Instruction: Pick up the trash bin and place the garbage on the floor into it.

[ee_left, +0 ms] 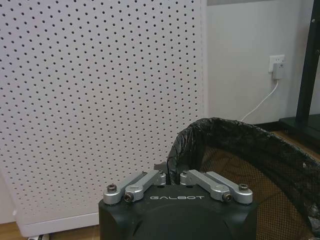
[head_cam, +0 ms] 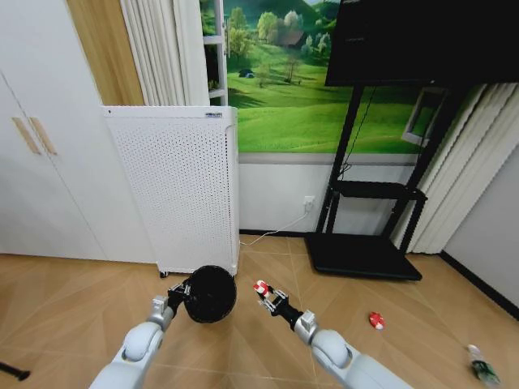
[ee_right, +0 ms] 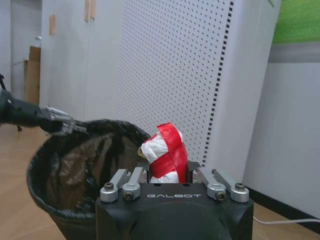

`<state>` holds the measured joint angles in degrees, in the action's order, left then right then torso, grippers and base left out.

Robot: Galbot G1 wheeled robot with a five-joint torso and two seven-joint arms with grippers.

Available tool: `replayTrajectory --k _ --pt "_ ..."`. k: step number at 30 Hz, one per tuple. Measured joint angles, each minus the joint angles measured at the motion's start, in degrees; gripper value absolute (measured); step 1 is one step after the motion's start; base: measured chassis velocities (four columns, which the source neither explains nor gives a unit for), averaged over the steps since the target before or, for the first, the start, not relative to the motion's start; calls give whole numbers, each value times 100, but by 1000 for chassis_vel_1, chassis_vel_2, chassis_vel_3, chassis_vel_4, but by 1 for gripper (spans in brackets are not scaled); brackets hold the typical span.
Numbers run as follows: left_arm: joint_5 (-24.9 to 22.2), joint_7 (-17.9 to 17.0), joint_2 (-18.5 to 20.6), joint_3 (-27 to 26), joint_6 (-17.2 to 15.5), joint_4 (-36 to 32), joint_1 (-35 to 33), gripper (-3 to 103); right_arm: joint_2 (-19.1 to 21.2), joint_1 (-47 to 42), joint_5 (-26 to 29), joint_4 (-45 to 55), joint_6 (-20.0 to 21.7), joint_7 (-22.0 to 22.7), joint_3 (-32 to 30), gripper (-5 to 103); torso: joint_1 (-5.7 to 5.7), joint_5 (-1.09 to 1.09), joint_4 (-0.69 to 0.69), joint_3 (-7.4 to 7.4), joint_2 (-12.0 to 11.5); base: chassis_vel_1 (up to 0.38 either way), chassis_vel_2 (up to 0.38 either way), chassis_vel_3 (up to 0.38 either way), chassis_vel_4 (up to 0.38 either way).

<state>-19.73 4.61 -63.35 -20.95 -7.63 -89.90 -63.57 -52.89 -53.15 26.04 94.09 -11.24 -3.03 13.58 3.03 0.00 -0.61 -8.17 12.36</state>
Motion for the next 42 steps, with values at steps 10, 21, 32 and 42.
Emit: replayTrajectory --k 10,21,32,42 --pt "-14 -69 -215 489 2 311 462 7 -105 302 160 218 -47 -55 271 35 0 0 0 0 0 0 0 0 0" --pt "68 -185 -743 1068 -16 630 794 7 -493 571 31 -152 -166 -110 535 35 -1 0 -1 0 0 0 0 0 0" --pt "160 -206 -947 1239 -42 668 820 7 -940 966 -126 -709 -232 -76 706 37 -1 0 0 1 0 0 0 0 0" --pt "183 -202 -925 1232 -42 682 829 7 -891 1083 -73 -821 -121 -99 687 69 -1 -1 0 1 0 0 0 0 0"
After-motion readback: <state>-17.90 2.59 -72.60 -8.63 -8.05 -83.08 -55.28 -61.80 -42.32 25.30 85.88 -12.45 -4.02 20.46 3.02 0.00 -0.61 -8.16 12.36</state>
